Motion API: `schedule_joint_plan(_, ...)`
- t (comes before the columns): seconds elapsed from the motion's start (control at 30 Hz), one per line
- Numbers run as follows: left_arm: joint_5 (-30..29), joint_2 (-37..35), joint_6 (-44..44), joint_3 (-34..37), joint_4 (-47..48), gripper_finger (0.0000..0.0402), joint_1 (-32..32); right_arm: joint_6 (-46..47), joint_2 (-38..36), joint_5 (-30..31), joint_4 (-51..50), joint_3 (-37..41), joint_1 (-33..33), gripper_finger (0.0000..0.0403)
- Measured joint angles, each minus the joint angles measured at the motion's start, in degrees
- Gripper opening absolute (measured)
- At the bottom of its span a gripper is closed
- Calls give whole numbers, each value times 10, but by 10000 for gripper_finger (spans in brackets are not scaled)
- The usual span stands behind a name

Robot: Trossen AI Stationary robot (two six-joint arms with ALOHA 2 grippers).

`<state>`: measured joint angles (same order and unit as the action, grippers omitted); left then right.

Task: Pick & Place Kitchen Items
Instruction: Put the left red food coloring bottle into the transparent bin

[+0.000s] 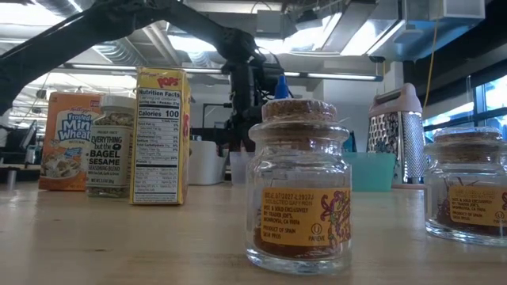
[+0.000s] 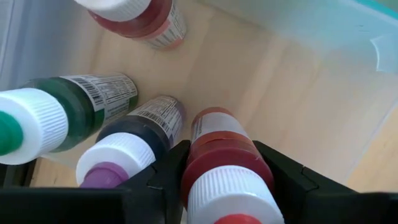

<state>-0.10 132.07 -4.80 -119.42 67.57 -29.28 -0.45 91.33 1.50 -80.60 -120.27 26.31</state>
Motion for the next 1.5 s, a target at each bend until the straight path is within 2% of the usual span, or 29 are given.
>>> schedule_joint_plan(0.57, -2, 0, 11, 0, 0, 158, 0, 0, 0, 0, 2, 0, 0, 224)
schedule_joint_plan(0.93, -3, 0, 10, 0, 0, 186, 0, 2, 0, 0, 3, 0, 0, 224)
schedule_joint_plan(1.5, -2, 0, 0, 0, 21, 186, -1, 2, 0, 0, 7, 0, -2, 224)
